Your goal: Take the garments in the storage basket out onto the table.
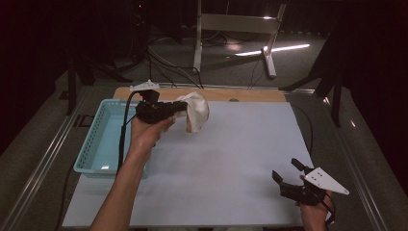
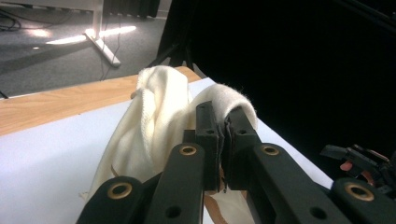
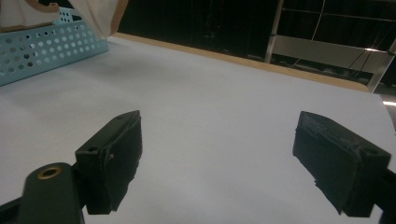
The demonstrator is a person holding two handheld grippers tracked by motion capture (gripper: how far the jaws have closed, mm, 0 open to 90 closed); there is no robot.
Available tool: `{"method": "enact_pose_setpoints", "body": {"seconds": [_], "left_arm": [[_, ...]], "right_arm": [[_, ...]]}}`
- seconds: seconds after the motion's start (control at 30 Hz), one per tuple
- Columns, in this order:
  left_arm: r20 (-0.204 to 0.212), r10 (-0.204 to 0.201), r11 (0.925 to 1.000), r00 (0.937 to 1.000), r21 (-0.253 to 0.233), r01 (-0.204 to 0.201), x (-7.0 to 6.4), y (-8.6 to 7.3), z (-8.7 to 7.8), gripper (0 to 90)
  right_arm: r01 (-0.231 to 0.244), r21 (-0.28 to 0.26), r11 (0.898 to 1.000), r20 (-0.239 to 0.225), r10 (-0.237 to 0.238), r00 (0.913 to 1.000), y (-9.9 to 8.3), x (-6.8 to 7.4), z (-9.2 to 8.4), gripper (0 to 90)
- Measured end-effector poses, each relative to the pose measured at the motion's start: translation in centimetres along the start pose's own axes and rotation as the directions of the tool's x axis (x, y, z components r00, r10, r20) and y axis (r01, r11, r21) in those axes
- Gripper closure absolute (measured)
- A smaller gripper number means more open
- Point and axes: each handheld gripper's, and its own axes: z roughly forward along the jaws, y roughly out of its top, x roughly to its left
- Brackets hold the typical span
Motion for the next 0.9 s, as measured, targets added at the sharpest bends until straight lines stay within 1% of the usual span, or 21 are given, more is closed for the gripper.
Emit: {"method": "enact_pose_setpoints", "body": {"seconds": [0.47,0.9], "left_arm": [[0.033,0.013,0.9997,0.9994,0.020,-0.014,-1.5,0.2,2.3,87.3],[0.056,0.018,0.9988,0.9982,0.045,-0.021,-2.3,0.1,4.1,87.3]], "right_arm": [[0.003,-0.004,1.000,-0.004,-0.003,1.0000,0.1,0.0,0.0,15.8],[0.007,-0.003,1.000,-0.007,-0.007,1.0000,0.1,0.0,0.0,15.8]]}}
